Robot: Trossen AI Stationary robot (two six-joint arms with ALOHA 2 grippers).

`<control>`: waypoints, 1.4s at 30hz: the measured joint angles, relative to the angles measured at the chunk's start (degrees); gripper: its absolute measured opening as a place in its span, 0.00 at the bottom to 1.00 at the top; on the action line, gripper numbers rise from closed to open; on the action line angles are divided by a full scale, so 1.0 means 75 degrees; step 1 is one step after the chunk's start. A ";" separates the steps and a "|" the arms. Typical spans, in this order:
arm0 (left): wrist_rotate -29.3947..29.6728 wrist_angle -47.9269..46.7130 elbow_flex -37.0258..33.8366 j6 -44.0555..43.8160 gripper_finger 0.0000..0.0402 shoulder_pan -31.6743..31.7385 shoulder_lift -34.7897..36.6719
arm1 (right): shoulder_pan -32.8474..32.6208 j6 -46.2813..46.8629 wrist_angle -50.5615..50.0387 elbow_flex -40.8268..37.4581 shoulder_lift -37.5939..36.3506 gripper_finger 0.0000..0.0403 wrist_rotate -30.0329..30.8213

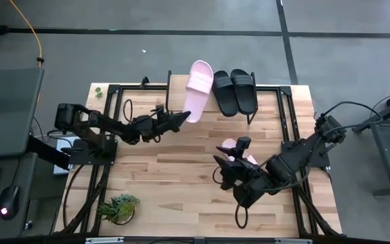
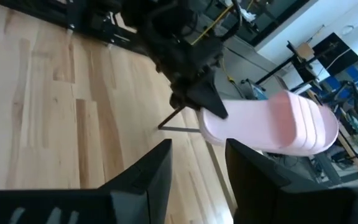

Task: Pick and place slides into the shelf
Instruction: Put the left pink slide on the shelf

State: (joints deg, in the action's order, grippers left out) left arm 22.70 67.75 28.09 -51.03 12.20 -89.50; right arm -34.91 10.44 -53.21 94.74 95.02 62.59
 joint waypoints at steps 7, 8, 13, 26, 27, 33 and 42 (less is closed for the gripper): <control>-0.0087 -0.0415 0.0972 -0.0297 0.15 -0.0033 -0.0614 | -0.0171 -0.0055 0.0161 0.0000 -0.0003 0.35 0.0032; -0.0108 -0.0609 0.1112 -0.0335 0.15 -0.0030 -0.0699 | -0.0197 -0.0055 0.0161 0.0000 -0.0003 0.35 0.0033; 0.0010 -0.1062 0.1579 -0.0842 0.15 -0.0022 -0.1115 | -0.0280 -0.0047 0.0163 0.0000 -0.0003 0.35 0.0037; 0.1211 -0.0867 0.1551 -0.2292 0.15 -0.0022 -0.1358 | -0.0318 -0.0038 0.0163 0.0000 -0.0003 0.35 0.0047; 0.1308 -0.0858 0.1551 -0.2416 0.15 -0.0022 -0.1358 | -0.0318 -0.0038 0.0163 0.0000 -0.0003 0.35 0.0047; 0.1752 -0.0939 0.1551 -0.2696 0.15 -0.0022 -0.1358 | -0.0318 -0.0029 0.0167 0.0000 -0.0003 0.35 0.0041; 0.2136 -0.1896 0.1545 -0.3721 0.15 -0.0022 -0.1355 | -0.0318 -0.0050 0.0254 0.0000 -0.0006 0.35 0.0035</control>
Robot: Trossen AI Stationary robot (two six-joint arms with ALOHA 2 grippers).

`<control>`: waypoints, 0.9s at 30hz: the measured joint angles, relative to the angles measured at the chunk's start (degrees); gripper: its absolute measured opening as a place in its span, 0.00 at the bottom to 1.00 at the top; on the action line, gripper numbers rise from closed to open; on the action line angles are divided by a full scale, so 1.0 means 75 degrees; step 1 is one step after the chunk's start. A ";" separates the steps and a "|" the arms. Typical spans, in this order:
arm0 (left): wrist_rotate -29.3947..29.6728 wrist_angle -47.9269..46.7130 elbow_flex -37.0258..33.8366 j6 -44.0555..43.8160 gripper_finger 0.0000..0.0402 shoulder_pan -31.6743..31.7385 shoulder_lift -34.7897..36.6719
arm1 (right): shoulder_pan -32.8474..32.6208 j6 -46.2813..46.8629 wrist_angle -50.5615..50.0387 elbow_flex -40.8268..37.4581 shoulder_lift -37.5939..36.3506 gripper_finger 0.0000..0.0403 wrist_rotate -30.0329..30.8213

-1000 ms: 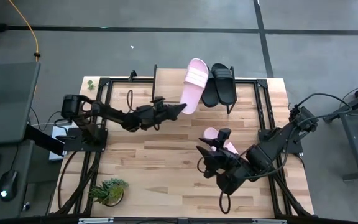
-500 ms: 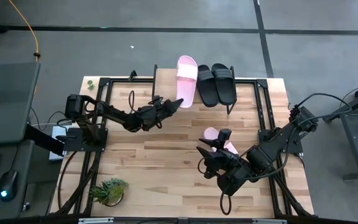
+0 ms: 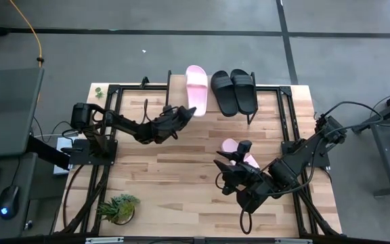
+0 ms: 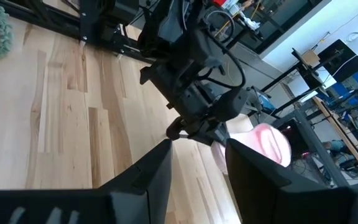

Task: Pick and place slides into the shelf
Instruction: Put the left pink slide on the shelf

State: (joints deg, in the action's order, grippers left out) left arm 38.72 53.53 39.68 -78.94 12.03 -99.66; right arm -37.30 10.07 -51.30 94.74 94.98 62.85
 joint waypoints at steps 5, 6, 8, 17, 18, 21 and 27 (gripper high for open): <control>-0.0021 -0.0252 0.0000 -0.0131 0.15 0.0000 0.0000 | 0.0000 -0.0003 0.0024 0.0000 0.0000 0.35 -0.0003; -0.0024 -0.0252 0.0000 -0.0110 0.15 0.0000 0.0000 | 0.0000 -0.0004 0.0025 0.0000 0.0000 0.35 -0.0003; -0.0041 -0.0204 0.0000 -0.0104 0.15 0.0000 0.0000 | 0.0000 -0.0006 0.0025 0.0000 0.0000 0.35 -0.0003; -0.0043 -0.0128 0.0000 -0.0096 0.19 0.0000 0.0003 | 0.0000 -0.0006 0.0025 0.0000 0.0000 0.35 -0.0003; -0.0041 -0.0119 0.0004 -0.0104 0.18 0.0000 0.0003 | 0.0000 -0.0006 0.0025 0.0000 0.0000 0.35 -0.0003; -0.0114 -0.0145 0.0101 -0.0104 0.16 0.0000 0.0003 | 0.0000 -0.0006 0.0026 0.0000 0.0000 0.35 -0.0003; -0.0423 -0.0546 0.0616 0.0301 0.18 -0.0003 0.0003 | 0.0000 -0.0006 0.0028 0.0000 0.0000 0.35 -0.0003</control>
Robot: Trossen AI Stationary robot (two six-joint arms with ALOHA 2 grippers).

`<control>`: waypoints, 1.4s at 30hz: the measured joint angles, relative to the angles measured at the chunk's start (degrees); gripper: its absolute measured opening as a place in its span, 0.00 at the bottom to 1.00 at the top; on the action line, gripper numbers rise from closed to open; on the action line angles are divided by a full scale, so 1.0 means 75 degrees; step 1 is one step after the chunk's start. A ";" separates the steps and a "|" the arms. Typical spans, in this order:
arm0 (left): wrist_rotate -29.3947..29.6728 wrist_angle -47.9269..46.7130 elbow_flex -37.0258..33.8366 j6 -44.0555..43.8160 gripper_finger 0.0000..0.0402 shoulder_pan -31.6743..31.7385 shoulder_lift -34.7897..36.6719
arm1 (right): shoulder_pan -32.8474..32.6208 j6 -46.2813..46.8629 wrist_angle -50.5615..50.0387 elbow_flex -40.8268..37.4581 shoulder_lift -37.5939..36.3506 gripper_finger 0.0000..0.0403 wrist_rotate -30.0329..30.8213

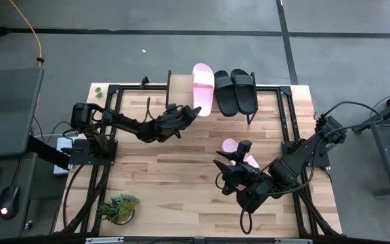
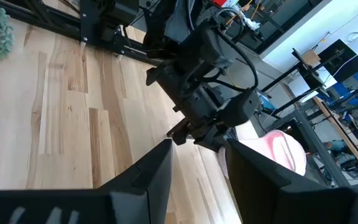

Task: Pick and place slides into the shelf
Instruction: Put the left pink slide on the shelf

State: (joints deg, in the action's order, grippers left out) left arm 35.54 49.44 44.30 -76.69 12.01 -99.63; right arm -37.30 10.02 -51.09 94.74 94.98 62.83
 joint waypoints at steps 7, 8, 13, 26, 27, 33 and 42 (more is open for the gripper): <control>0.0129 -0.0657 0.0276 0.0070 0.18 -0.0006 0.0000 | 0.0002 0.0000 0.0010 0.0000 -0.0003 0.35 -0.0053; 0.0155 -0.0753 0.0276 0.0051 0.17 -0.0003 0.0000 | 0.0001 0.0000 0.0009 0.0000 -0.0003 0.35 -0.0061; 0.0185 -0.0996 0.0276 -0.0016 0.15 -0.0003 0.0003 | 0.0003 0.0000 0.0010 0.0000 -0.0003 0.35 -0.0058; 0.0194 -0.1012 0.0273 -0.0149 0.16 -0.0003 0.0003 | 0.0003 0.0000 0.0019 0.0000 -0.0003 0.35 -0.0058; 0.0199 -0.1012 0.0273 -0.0149 0.15 -0.0003 0.0003 | 0.0003 0.0000 0.0020 0.0000 -0.0003 0.35 -0.0059; 0.0208 -0.1025 0.0273 -0.0202 0.16 -0.0003 0.0003 | 0.0003 0.0009 0.0020 0.0000 -0.0003 0.35 -0.0112; 0.0440 -0.1120 0.0262 -0.0230 0.15 0.0000 0.0003 | 0.0003 0.0022 0.0017 0.0000 -0.0003 0.35 -0.0117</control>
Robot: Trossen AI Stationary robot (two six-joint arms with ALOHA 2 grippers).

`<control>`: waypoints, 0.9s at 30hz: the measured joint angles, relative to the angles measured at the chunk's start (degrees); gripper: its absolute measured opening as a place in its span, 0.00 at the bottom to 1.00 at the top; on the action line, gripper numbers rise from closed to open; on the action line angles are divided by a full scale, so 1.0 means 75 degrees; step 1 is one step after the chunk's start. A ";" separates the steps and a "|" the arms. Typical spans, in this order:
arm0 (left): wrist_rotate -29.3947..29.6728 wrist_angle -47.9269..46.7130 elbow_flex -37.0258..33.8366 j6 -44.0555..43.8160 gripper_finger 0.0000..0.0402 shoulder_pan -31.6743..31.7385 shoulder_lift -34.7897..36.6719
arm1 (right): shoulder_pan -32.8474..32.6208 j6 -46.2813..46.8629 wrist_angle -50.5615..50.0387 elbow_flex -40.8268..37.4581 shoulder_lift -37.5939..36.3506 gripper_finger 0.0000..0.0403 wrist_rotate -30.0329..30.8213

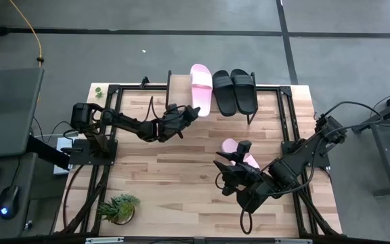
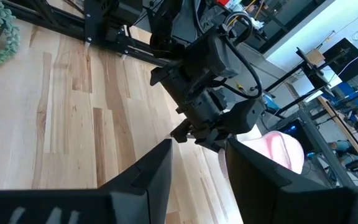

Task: Pick and place slides into the shelf
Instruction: Put the left pink slide on the shelf

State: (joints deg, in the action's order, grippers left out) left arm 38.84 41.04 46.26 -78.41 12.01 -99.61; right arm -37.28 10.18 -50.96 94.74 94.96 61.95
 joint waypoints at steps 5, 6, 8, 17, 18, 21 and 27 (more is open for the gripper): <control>-0.0077 -0.0020 0.0001 0.0225 0.16 -0.0001 0.0000 | 0.0007 -0.0001 0.0000 0.0000 0.0000 0.35 0.0003; -0.0105 -0.0017 0.0003 0.0230 0.16 -0.0003 0.0000 | 0.0015 -0.0001 0.0000 0.0000 0.0000 0.35 0.0003; -0.0142 0.0034 0.0003 0.0222 0.16 -0.0003 0.0000 | 0.0017 0.0002 0.0000 0.0000 0.0000 0.35 0.0003; -0.0262 0.0071 0.0254 0.0486 0.17 0.0000 0.0000 | 0.0017 -0.0019 0.0032 0.0000 0.0000 0.35 0.0003; -0.0264 0.0033 0.0286 0.0487 0.17 0.0000 0.0000 | 0.0017 -0.0019 0.0034 0.0000 0.0000 0.35 0.0003; -0.0291 -0.0094 0.0397 0.0519 0.17 0.0000 0.0000 | 0.0017 -0.0015 0.0032 0.0000 0.0000 0.35 0.0004; -0.0299 -0.0315 0.0402 0.0688 0.18 0.0000 0.0000 | 0.0017 -0.0007 0.0032 0.0000 0.0000 0.35 0.0006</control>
State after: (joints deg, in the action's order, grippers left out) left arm 36.60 38.67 49.28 -73.25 12.01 -99.61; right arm -37.15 10.13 -50.72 94.74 94.96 62.00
